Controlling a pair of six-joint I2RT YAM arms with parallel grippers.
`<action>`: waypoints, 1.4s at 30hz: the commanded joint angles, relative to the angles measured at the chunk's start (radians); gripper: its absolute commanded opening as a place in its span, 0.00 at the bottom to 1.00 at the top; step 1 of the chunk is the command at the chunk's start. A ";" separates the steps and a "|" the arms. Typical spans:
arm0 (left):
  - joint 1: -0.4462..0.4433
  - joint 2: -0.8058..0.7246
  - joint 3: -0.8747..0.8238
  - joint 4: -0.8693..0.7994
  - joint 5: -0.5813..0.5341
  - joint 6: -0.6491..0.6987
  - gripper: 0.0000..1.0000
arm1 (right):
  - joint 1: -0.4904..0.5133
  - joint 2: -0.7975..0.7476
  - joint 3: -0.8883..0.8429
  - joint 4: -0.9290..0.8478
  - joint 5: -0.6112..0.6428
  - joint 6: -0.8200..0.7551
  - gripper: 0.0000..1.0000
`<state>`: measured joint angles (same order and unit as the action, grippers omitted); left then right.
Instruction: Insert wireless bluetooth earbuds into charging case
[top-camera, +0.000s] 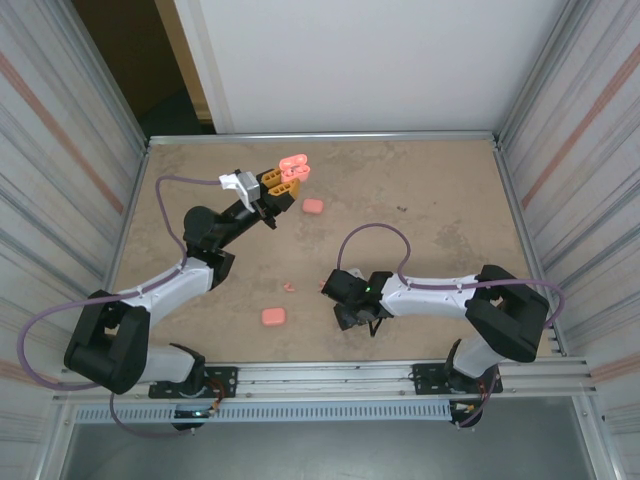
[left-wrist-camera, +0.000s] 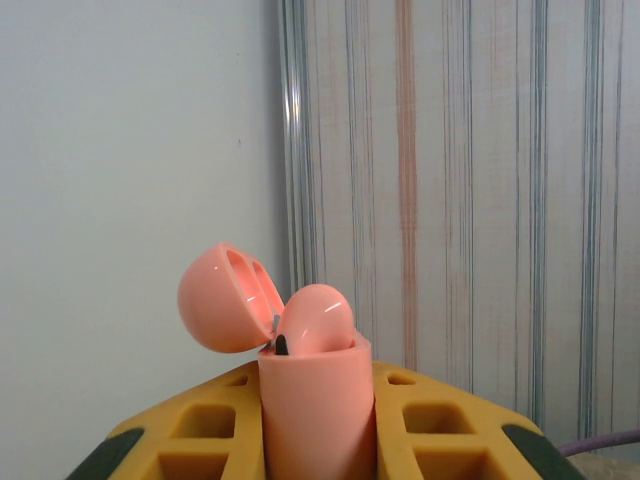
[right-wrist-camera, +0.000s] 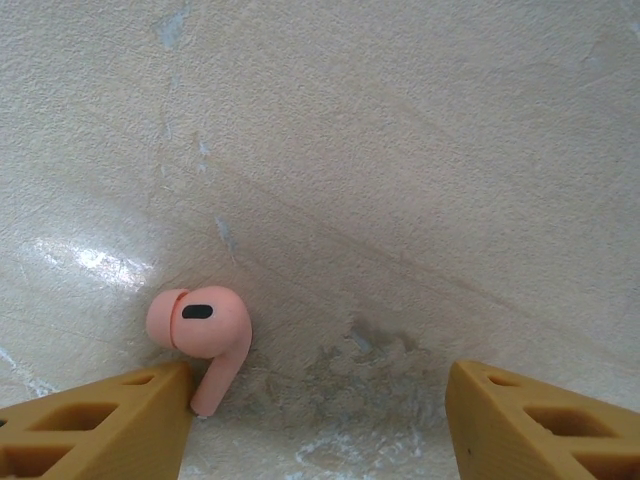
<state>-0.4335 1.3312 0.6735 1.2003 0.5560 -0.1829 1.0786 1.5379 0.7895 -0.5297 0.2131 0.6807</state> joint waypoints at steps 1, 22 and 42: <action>-0.005 -0.027 0.001 0.018 0.001 0.014 0.00 | -0.005 -0.021 -0.007 -0.046 0.023 0.022 0.66; -0.005 -0.036 -0.004 0.013 -0.002 0.019 0.00 | -0.118 -0.140 0.061 -0.072 -0.185 -0.161 0.63; -0.005 -0.052 -0.008 -0.004 -0.003 0.026 0.00 | -0.155 0.053 0.175 -0.098 -0.309 -0.255 0.55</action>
<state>-0.4335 1.3182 0.6735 1.1782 0.5560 -0.1791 0.9287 1.5715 0.9302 -0.6071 -0.0772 0.4534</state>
